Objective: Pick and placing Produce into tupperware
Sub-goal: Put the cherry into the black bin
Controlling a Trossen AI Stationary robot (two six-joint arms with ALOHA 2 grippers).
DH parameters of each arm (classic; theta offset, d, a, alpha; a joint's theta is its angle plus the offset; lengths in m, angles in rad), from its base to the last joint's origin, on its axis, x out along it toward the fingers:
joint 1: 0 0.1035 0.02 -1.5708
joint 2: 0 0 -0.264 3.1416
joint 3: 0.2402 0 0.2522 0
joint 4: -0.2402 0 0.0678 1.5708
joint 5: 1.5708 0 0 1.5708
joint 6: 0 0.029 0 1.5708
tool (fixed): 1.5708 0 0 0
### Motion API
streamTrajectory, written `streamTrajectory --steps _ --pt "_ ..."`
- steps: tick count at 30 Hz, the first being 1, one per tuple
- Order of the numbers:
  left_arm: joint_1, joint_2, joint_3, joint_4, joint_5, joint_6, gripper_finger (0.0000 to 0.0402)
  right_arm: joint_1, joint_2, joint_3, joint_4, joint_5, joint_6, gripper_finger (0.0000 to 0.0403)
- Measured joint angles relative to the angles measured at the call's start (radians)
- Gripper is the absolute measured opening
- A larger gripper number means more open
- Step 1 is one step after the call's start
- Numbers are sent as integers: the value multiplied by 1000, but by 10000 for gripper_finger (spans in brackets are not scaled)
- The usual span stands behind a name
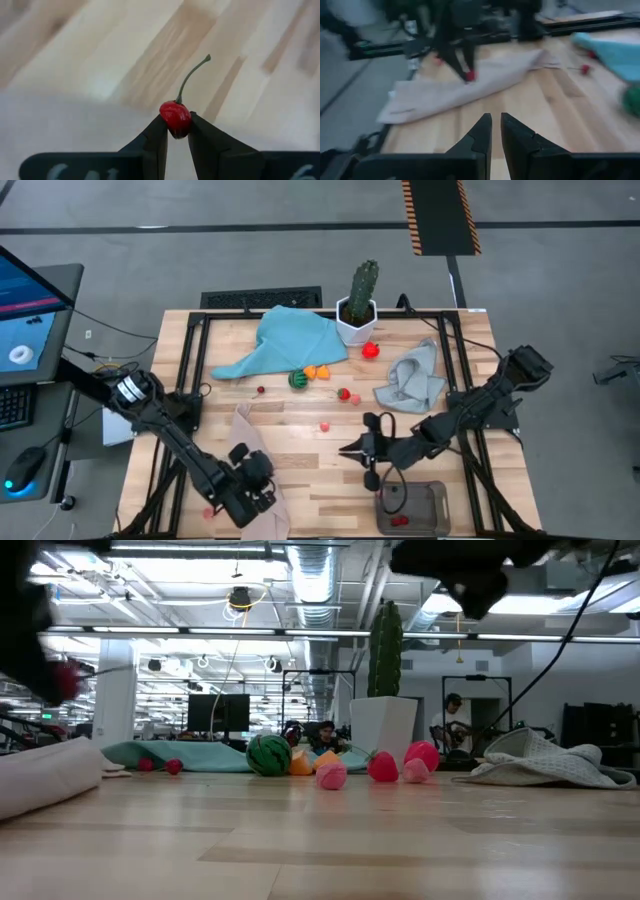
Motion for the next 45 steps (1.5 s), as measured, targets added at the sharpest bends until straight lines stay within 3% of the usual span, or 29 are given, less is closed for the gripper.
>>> streamTrajectory --steps 4,9,11,17,23,27,35,45 --pt "39 0 0 103 -105 168 57 -48 26 -1 66 -177 -47 64" --pt "75 0 0 195 -148 290 57 -89 33 0 147 -470 -102 64" --pt "84 0 0 226 -150 322 57 -95 33 0 160 -516 -89 64" --pt "84 0 0 345 -195 417 57 -95 33 0 164 -506 -75 95" --pt "86 0 0 443 -216 491 57 -96 33 0 159 -395 -73 175" --pt "91 -1 0 455 -231 497 57 -97 33 0 159 -318 -81 206" --pt "134 -1 0 478 -243 499 57 -97 60 -1 181 -250 -65 209" --pt "180 -1 1 566 -206 595 57 -131 115 1 243 -256 -64 196"
